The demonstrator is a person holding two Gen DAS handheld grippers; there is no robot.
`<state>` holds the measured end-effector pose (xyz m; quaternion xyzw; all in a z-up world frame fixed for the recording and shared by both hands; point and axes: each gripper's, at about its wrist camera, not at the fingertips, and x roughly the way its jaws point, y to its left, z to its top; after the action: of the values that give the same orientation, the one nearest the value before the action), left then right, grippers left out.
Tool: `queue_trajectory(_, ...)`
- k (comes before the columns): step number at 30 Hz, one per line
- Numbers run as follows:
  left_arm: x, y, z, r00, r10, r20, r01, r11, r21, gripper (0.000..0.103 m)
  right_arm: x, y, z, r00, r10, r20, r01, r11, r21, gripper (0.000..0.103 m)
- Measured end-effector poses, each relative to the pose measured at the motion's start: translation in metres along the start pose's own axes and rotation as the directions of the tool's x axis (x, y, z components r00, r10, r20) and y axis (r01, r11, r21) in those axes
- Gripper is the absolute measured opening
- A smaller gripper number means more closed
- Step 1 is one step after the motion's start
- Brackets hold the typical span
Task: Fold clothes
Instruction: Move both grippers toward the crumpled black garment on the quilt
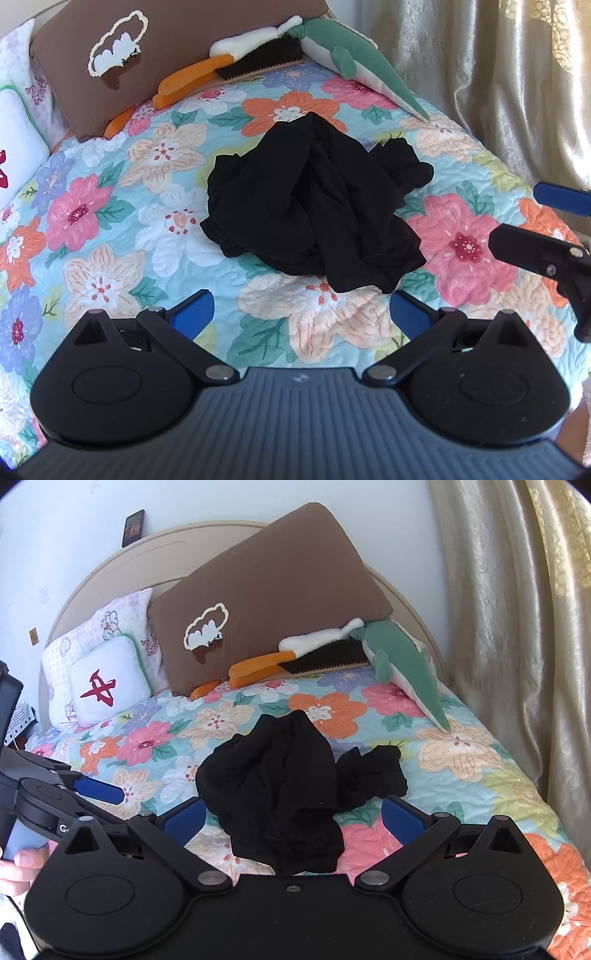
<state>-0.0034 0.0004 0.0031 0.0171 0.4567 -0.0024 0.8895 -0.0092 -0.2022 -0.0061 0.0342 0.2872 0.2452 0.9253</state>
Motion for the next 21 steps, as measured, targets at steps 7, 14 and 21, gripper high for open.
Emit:
queue_trajectory(7,-0.015,-0.001,-0.002,1.000,0.007,0.011,-0.007,1.000,0.020,0.103,-0.004,0.007,0.008,1.000,0.011,-0.010,-0.011,1.000,-0.026,0.103)
queue_trajectory(14,-0.021,-0.005,-0.004,1.000,-0.007,0.021,0.006,0.999,0.036,0.103,-0.013,0.013,0.008,1.000,-0.012,-0.004,0.012,0.999,-0.042,0.103)
queue_trajectory(21,-0.025,-0.007,-0.005,0.999,-0.027,0.028,0.025,0.999,0.047,0.103,-0.013,0.015,0.008,1.000,-0.005,-0.008,0.004,0.999,-0.040,0.103)
